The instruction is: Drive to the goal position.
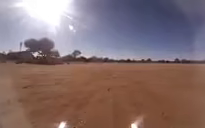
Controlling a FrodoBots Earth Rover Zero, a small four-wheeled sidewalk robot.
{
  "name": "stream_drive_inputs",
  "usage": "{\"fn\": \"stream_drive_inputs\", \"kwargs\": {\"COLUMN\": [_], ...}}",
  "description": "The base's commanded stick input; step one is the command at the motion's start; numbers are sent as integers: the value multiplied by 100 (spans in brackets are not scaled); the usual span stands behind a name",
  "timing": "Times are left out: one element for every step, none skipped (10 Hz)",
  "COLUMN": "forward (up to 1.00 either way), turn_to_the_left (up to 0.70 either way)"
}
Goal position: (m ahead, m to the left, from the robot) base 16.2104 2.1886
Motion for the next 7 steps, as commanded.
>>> {"fn": "stream_drive_inputs", "kwargs": {"forward": [50, 50, 50, 50, 50, 50, 50], "turn_to_the_left": [0, 0, 0, 0, 0, 0, 0]}}
